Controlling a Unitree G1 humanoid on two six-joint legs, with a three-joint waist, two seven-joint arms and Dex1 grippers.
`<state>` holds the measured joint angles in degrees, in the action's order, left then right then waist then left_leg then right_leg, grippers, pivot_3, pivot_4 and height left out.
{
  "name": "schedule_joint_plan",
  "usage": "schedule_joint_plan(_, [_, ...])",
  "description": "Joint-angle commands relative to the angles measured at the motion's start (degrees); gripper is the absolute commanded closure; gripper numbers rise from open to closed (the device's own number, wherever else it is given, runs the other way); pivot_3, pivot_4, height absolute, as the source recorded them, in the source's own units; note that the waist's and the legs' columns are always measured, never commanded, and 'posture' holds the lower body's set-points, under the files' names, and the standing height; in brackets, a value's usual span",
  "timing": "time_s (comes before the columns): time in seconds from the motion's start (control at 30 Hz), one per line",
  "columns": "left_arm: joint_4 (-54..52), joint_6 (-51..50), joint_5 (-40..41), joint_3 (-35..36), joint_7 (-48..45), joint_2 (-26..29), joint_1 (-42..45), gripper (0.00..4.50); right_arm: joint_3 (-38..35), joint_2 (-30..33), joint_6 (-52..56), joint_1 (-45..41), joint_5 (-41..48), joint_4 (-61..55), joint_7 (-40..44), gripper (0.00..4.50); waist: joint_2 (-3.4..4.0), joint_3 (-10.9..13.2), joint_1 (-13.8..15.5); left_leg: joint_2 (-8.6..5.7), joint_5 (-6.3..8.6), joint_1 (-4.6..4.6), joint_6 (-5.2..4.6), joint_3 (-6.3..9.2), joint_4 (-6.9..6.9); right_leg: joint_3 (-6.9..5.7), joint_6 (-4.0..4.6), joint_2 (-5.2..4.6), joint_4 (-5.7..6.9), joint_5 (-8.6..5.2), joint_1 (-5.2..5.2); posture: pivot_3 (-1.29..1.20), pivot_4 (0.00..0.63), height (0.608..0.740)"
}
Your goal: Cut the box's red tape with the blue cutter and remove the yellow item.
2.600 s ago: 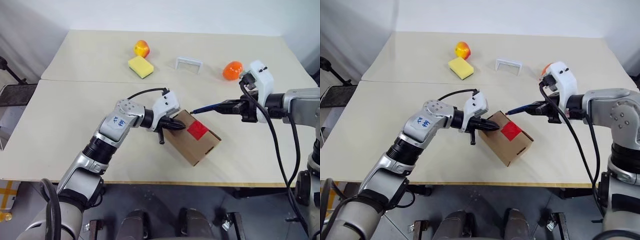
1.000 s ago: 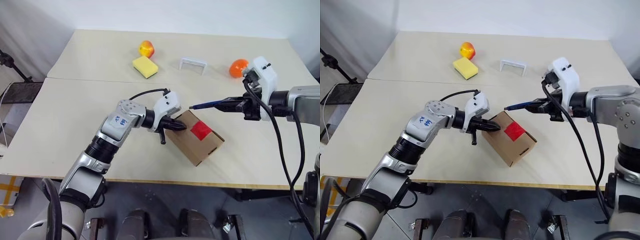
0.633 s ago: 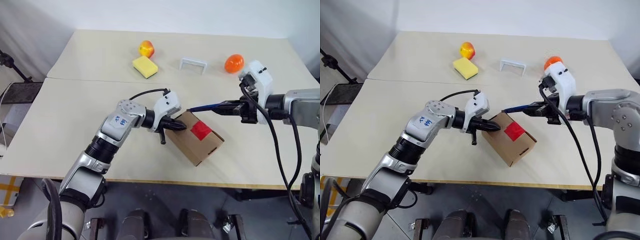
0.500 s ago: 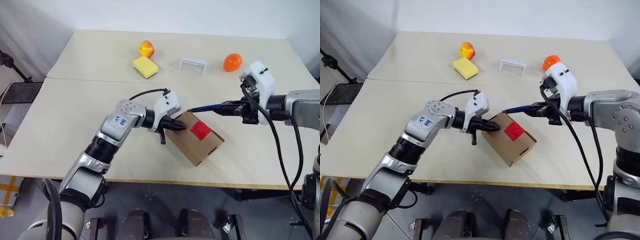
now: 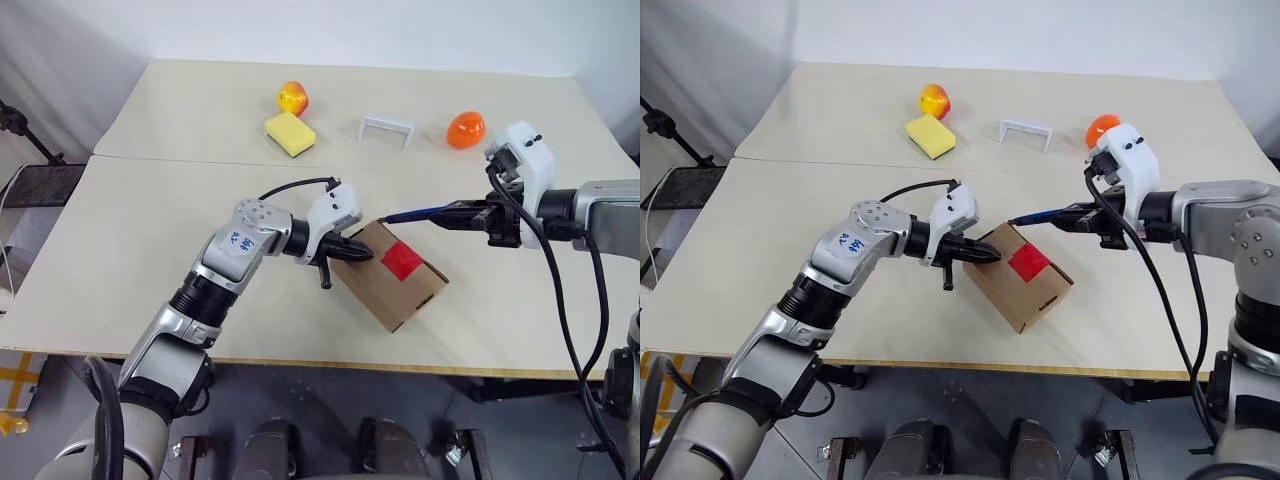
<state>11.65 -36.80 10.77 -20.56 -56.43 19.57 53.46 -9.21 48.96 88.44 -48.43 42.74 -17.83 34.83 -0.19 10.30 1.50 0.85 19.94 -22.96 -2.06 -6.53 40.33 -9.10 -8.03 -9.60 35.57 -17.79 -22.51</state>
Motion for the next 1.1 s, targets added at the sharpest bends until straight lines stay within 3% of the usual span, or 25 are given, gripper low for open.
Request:
schedule_joint_plan(0.03, [-0.7,-0.8,-1.1,-1.1,-0.4,0.2,-0.9,4.5,-0.6,1.6,-0.5,1.4,-0.4,-1.3,-0.4,4.35,0.0,0.0,0.0,0.0,0.0,0.0,0.0,0.0,0.0,0.0,0.0,0.0,0.0,0.0,0.0,0.0,0.15,0.74])
schedule_joint_plan(1.1, [-3.3,-2.0,-0.8,-1.2,-0.3,0.9,-2.9,4.5,-1.3,7.7,0.7,8.4,1.9,-5.4,1.1,4.35,-0.01,0.0,0.1,-0.01,0.0,0.0,-0.01,0.49,0.08,0.0,0.0,0.0,0.01,0.0,0.06,0.0,0.15,0.74])
